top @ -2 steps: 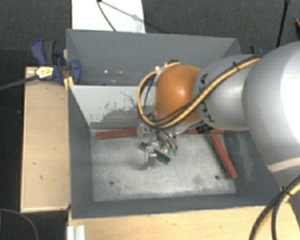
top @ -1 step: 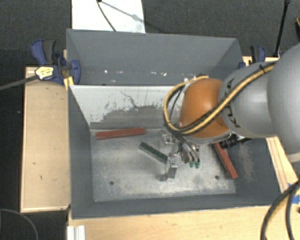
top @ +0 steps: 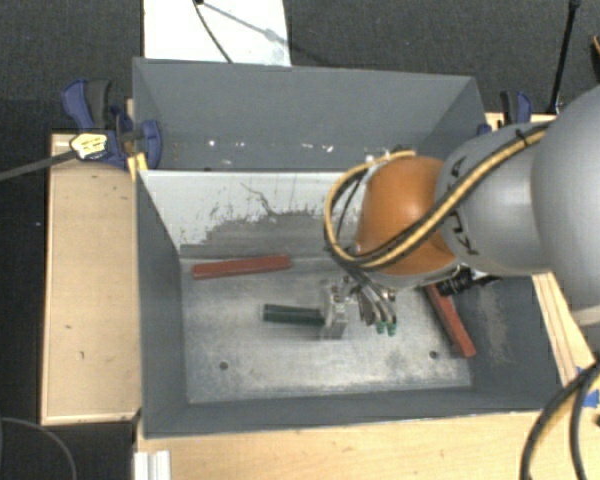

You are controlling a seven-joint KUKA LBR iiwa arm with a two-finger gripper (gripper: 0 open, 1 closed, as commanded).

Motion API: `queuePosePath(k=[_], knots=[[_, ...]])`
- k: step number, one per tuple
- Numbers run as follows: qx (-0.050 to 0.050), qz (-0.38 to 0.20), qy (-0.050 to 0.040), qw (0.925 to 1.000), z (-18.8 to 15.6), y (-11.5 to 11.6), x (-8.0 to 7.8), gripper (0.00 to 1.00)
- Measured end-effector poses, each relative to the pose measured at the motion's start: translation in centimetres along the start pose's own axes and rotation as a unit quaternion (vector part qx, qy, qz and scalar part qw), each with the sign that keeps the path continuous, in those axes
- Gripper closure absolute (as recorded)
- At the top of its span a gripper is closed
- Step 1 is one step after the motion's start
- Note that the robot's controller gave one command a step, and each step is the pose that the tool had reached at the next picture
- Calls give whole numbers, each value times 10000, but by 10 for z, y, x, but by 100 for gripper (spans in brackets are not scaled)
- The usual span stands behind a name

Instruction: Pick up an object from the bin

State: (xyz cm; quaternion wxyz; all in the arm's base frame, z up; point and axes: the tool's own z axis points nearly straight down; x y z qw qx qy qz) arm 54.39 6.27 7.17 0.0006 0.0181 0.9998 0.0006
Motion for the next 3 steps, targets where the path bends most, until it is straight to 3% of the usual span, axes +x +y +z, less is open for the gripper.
queuePosePath(k=[1, 2, 3], knots=[[1, -129, -52, 9999, -113, -18, -18, 100], [2, -2149, 6, 9766, 2, -77, -27, 100], [17, -2709, -48, 9626, -131, -76, -19, 100]])
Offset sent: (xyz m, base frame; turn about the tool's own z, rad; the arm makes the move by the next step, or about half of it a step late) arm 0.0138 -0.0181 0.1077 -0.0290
